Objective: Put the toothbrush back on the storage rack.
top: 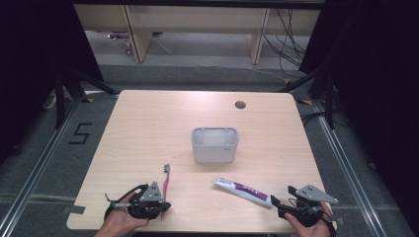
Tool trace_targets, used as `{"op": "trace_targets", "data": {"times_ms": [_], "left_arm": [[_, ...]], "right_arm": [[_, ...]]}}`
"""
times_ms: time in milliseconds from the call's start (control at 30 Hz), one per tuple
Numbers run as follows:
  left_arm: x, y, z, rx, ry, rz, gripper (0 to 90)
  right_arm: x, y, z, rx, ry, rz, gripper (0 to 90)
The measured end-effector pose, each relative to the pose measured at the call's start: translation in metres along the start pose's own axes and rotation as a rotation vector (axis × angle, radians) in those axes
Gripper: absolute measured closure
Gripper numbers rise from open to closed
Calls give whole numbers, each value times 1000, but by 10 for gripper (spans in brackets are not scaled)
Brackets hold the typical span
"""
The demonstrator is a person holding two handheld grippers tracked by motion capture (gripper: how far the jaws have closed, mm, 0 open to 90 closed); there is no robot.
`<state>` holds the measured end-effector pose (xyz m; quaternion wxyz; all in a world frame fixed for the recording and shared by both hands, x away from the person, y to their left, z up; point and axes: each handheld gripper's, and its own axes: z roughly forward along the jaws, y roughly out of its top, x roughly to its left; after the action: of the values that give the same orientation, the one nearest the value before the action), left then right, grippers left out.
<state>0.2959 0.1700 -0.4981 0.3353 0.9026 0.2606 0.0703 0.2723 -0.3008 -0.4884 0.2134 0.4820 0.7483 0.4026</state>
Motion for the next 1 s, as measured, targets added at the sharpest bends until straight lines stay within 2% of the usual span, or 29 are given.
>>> {"op": "trace_targets", "data": {"times_ms": [233,300,367,567,600,633,767,833,867,900,933,1000], "left_arm": [[10,-9,-8,3,30,-9,890],[11,-11,-11,4,33,-16,888],[14,-12,-12,13,49,-6,887],[22,-14,-16,-4,69,-38,887],[25,-14,-17,10,71,-31,887],[27,-14,-18,21,77,-21,887],[33,-14,-21,28,85,-15,887],[34,-15,-21,24,99,-25,886],[36,-15,-22,28,95,-23,885],[37,-16,-21,9,105,-34,886],[39,-16,-22,19,102,-32,885],[39,-17,-22,5,107,-45,883]], "right_arm": [[0,0,1,-1,5,3,263],[0,0,1,5,12,17,263],[0,0,1,2,9,8,263],[1,0,1,7,16,20,263],[1,0,1,5,16,24,263],[0,0,0,9,12,8,263],[0,0,0,7,15,21,263],[1,0,-1,5,7,21,263],[-1,1,0,-2,2,-3,263],[-1,1,0,-1,2,-1,263],[-1,0,0,-1,2,-1,263],[-1,1,0,-2,3,-1,263]]}}
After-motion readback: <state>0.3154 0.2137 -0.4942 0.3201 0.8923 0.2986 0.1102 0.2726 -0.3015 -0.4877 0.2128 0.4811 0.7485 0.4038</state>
